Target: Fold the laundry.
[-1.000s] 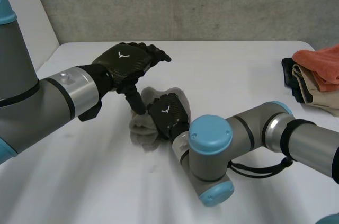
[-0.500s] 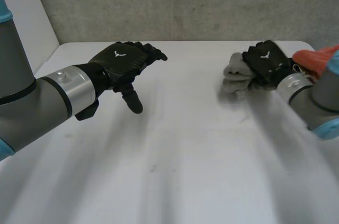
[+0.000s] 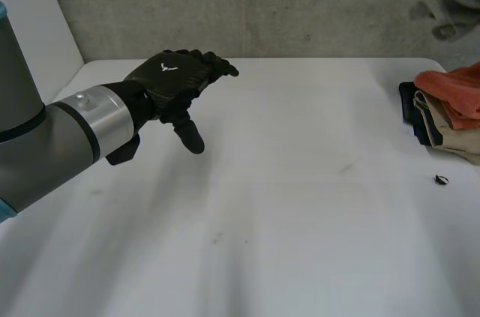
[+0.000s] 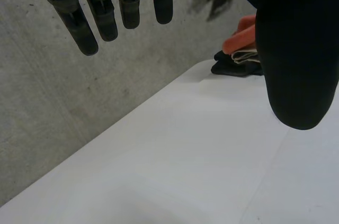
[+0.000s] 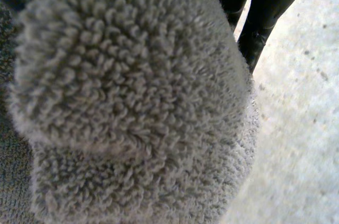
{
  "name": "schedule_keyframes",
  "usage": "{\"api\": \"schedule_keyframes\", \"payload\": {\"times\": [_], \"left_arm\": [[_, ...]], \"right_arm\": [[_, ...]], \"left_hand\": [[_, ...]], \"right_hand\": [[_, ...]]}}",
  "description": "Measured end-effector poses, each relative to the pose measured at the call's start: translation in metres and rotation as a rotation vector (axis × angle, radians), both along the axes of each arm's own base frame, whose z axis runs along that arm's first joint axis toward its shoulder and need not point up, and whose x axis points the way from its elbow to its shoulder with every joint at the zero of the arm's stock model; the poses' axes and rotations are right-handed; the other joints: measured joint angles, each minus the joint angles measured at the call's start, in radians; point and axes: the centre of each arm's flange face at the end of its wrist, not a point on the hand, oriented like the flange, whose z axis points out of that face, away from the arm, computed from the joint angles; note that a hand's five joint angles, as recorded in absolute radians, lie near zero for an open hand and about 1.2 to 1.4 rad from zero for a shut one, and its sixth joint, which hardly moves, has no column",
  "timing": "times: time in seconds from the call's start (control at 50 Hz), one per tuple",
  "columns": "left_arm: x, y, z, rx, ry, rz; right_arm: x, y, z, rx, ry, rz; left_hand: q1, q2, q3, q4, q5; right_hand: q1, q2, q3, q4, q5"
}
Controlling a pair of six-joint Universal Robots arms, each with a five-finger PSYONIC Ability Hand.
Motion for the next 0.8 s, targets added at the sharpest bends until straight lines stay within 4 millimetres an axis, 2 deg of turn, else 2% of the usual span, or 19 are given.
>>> {"api": "schedule_keyframes", "payload": {"times": [0.04, 0.12, 0.14, 0.18, 0.22, 0.24, 0.34, 0.38, 0.4, 0.42, 0.44, 0.46, 0.48, 0.5, 0.7, 0.8], "left_arm": [[0.000, 0.001, 0.000, 0.000, 0.000, -0.001], [-0.001, 0.003, -0.001, 0.002, -0.001, -0.005], [-0.001, 0.003, -0.001, 0.003, -0.002, -0.005], [-0.002, 0.004, -0.002, 0.007, -0.004, -0.008], [-0.002, 0.004, -0.003, 0.009, -0.005, -0.009], [-0.002, 0.004, -0.004, 0.011, -0.006, -0.010], [-0.003, 0.004, -0.005, 0.014, -0.009, -0.009], [-0.003, 0.005, -0.005, 0.012, -0.009, -0.007], [-0.004, 0.005, -0.005, 0.011, -0.009, -0.007], [-0.004, 0.005, -0.004, 0.010, -0.009, -0.007], [-0.005, 0.005, -0.004, 0.009, -0.008, -0.007], [-0.005, 0.006, -0.004, 0.008, -0.008, -0.007], [-0.006, 0.006, -0.003, 0.006, -0.008, -0.009], [-0.006, 0.007, -0.003, 0.005, -0.007, -0.010], [-0.010, 0.011, 0.002, -0.009, -0.001, -0.024], [-0.010, 0.011, 0.003, -0.012, 0.001, -0.025]], "right_arm": [[-0.009, -0.003, -0.011, 0.026, 0.006, 0.002], [-0.035, -0.007, -0.052, 0.122, 0.026, 0.005], [-0.038, -0.008, -0.056, 0.131, 0.027, 0.005], [-0.053, -0.007, -0.081, 0.191, 0.031, 0.002], [-0.061, -0.006, -0.093, 0.220, 0.033, 0.001], [-0.068, -0.004, -0.105, 0.251, 0.034, 0.000], [-0.084, 0.003, -0.129, 0.315, 0.037, 0.005], [-0.091, 0.007, -0.134, 0.337, 0.037, 0.004], [-0.094, 0.009, -0.134, 0.342, 0.037, 0.002], [-0.096, 0.011, -0.133, 0.345, 0.037, -0.001], [-0.098, 0.012, -0.132, 0.347, 0.037, -0.004], [-0.100, 0.013, -0.130, 0.348, 0.037, -0.006], [-0.103, 0.016, -0.126, 0.350, 0.035, -0.014], [-0.105, 0.017, -0.124, 0.351, 0.034, -0.019], [-0.142, 0.043, -0.067, 0.384, -0.010, -0.121], [-0.167, 0.053, -0.051, 0.392, -0.032, -0.197]], "left_hand": [[0.000, 0.000, 0.000, 0.000, 0.000], [0.000, 0.000, 0.000, 0.000, 0.000], [0.000, 0.000, 0.000, 0.000, 0.000], [0.000, 0.000, 0.000, 0.000, 0.000], [0.000, 0.000, 0.000, 0.000, 0.000], [0.000, 0.000, 0.000, 0.000, 0.000], [0.000, 0.000, 0.000, 0.000, 0.000], [0.000, 0.000, 0.000, 0.000, 0.000], [0.000, 0.000, 0.000, 0.000, 0.000], [0.000, 0.000, 0.000, 0.000, 0.000], [0.000, 0.000, 0.000, 0.000, 0.000], [0.000, 0.000, 0.000, 0.000, 0.000], [0.000, 0.000, 0.000, 0.000, 0.000], [0.000, 0.000, 0.000, 0.000, 0.000], [0.000, 0.000, 0.000, 0.000, 0.000], [0.000, 0.000, 0.000, 0.000, 0.000]], "right_hand": [[0.000, 0.000, 0.000, 0.000, 0.000], [0.000, 0.000, 0.000, 0.000, 0.000], [0.000, 0.000, 0.000, 0.000, 0.000], [0.000, 0.000, 0.000, 0.000, 0.000], [0.000, 0.000, 0.000, 0.000, 0.000], [0.000, 0.000, 0.000, 0.000, 0.000], [-0.001, -0.008, -0.004, -0.014, 0.021], [-0.048, -0.150, -0.146, -0.172, -0.086], [-0.048, -0.150, -0.146, -0.172, -0.086], [-0.377, -0.516, -0.489, -0.514, -0.410], [-0.525, -0.670, -0.661, -0.686, -0.567], [-0.525, -0.670, -0.661, -0.686, -0.567], [-0.648, -0.853, -0.850, -0.879, -0.717], [-0.668, -0.892, -0.893, -0.917, -0.751], [-0.681, -0.920, -0.937, -0.945, -0.828], [-0.681, -0.920, -0.937, -0.945, -0.828]]}}
